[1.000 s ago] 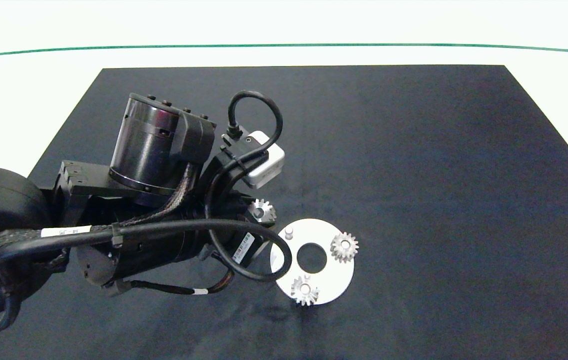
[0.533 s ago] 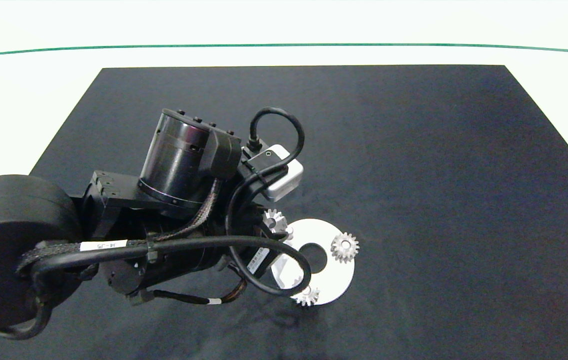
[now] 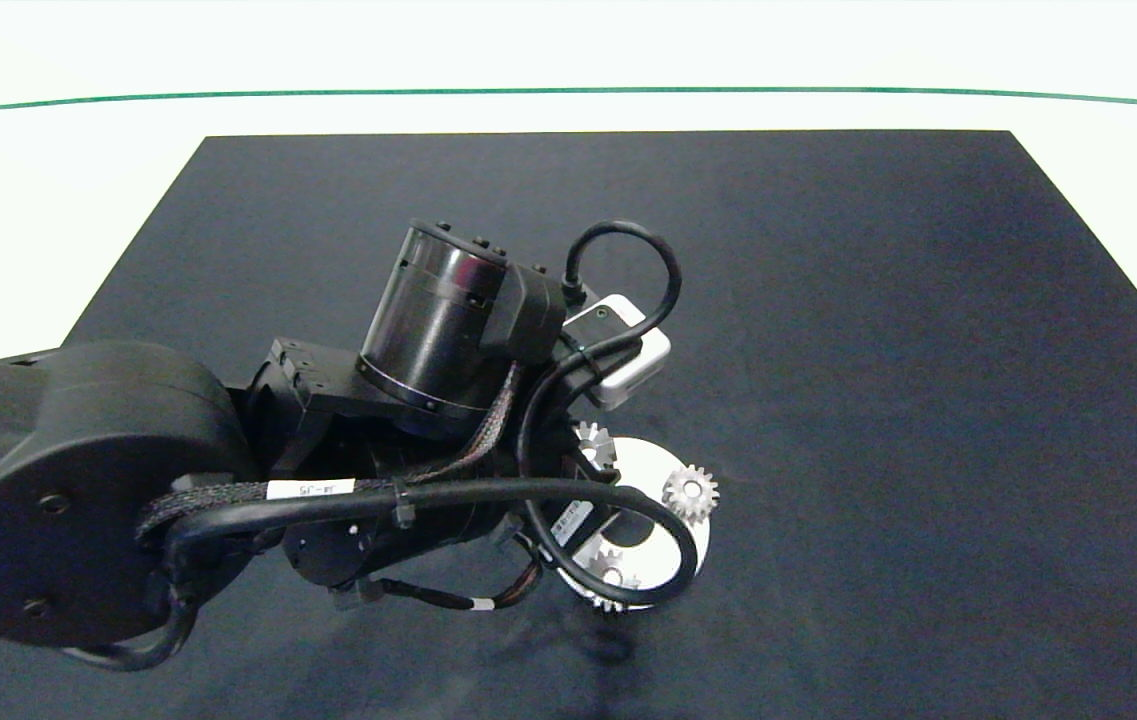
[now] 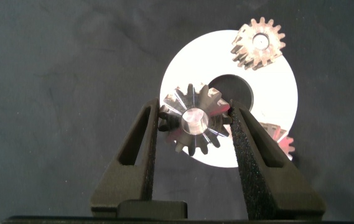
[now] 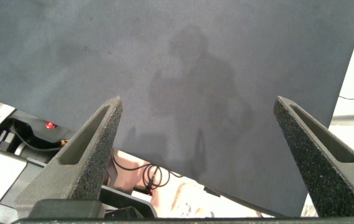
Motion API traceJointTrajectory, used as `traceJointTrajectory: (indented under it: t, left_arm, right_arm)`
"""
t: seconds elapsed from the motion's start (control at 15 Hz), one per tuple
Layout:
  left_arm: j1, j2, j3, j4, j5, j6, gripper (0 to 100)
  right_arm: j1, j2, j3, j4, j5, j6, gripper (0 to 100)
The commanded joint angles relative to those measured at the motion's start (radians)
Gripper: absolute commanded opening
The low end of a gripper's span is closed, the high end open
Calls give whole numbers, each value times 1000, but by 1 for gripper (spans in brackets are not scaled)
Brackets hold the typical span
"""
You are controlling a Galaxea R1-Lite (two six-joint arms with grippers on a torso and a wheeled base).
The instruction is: Install three planetary gears onto the carrier pins
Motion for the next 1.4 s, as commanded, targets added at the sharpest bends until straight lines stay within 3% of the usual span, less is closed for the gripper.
traceJointTrajectory:
  t: [0.07,1.4]
  left_arm:
    - [-7,33,-6,3,4,2,10]
    - [34,94,-64,54,5,23,10]
  right_arm:
    - [0,-7,0,4,-2,-2,100]
    - [0,-24,0,12,-4,-2,100]
